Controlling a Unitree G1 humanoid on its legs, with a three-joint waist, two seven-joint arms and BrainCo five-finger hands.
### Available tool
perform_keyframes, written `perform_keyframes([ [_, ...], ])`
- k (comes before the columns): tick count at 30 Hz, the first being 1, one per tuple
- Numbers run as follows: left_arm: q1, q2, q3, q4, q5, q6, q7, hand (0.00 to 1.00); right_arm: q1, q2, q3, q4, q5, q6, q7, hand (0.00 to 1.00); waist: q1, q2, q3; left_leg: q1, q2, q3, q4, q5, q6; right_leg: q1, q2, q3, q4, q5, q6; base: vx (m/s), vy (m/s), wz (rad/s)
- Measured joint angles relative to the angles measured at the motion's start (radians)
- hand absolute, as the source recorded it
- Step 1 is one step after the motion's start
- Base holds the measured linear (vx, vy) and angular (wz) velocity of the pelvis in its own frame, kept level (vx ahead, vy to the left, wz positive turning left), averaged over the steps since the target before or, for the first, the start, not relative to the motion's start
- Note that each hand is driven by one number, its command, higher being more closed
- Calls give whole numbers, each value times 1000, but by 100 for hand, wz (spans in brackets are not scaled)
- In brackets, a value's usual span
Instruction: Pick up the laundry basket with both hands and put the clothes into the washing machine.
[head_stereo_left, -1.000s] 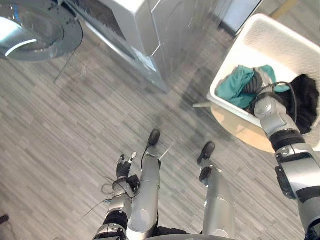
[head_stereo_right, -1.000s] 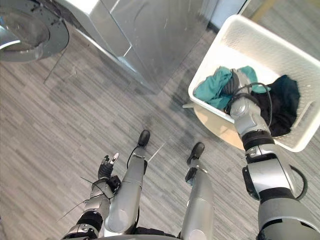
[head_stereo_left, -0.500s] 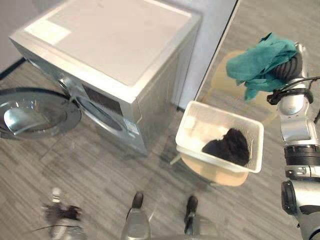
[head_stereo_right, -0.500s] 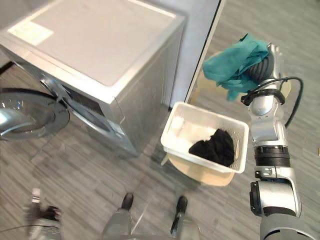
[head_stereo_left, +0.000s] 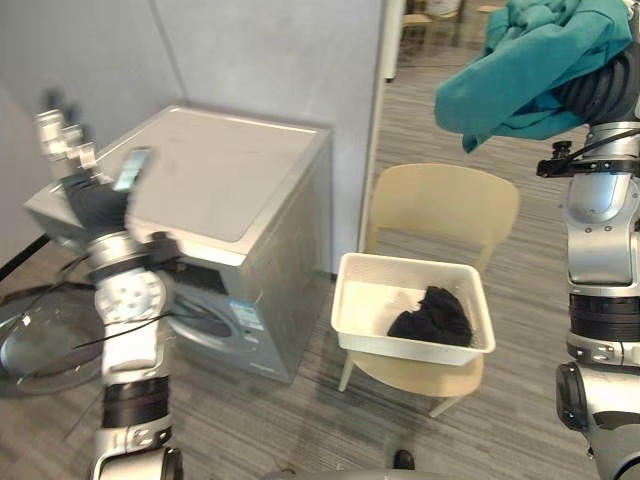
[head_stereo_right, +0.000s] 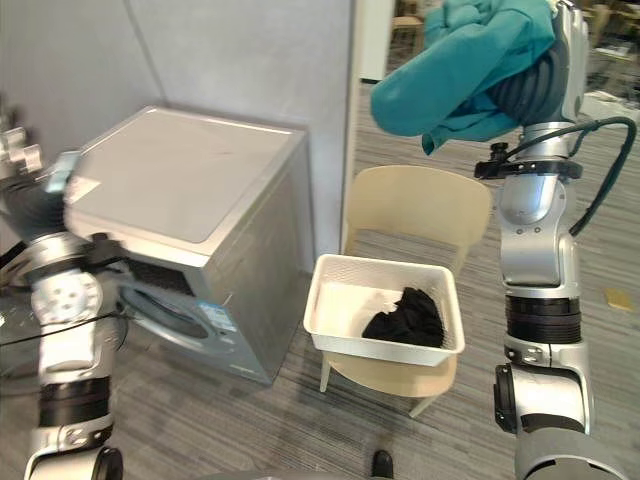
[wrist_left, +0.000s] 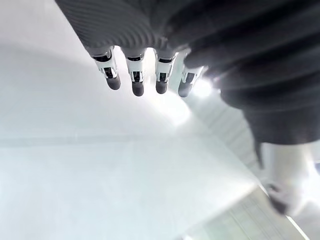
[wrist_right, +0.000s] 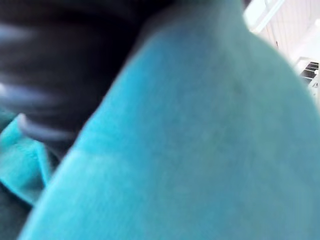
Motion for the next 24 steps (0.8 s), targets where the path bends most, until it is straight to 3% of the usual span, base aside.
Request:
perform_keyframes([
  [5,-194,-104,-282,130,-20,0,-103,0,0,78,34,-86,56,-46,2,100,-39,2,-1,23,3,89,-7,-6,-2,-19,20,83,-30,29,-4,-55,-6,-53],
  [6,-246,-132,-335,183,-34,8,-129,0,1,96,40,-87,86,-52,6,100,-58,4,-3,28,7,101,-11,-6,-2,-23,26,94,-32,33,-7,-8,-22,-26],
  [15,-407,-175,-502,391,-132,44,-152,0,44,121,86,-87,194,-54,31,100,-85,19,-14,39,25,132,-12,-16,-17,-32,51,126,-32,46,-9,19,-15,-13],
  [24,-516,-187,-576,489,-187,58,-151,0,61,180,151,-92,231,-92,66,100,-108,-11,-20,49,22,154,4,-37,-13,-29,53,153,-32,46,-8,8,6,-8],
])
